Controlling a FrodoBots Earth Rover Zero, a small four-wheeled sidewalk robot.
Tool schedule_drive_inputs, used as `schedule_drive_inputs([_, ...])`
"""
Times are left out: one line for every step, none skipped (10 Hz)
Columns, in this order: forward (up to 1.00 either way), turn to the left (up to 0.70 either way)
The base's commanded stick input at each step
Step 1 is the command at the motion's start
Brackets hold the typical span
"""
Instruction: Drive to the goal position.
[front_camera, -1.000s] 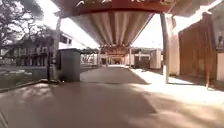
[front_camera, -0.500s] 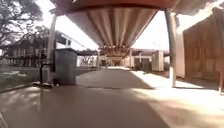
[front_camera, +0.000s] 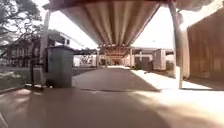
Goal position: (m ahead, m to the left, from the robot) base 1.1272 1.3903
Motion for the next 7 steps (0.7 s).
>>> schedule_drive_inputs([0.7, 0.0])
schedule_drive_inputs([0.7, 0.0])
schedule_drive_inputs([0.7, 0.0])
schedule_drive_inputs([0.7, 0.0])
schedule_drive_inputs([0.7, 0.0])
schedule_drive_inputs([0.7, 0.0])
schedule_drive_inputs([0.7, 0.0])
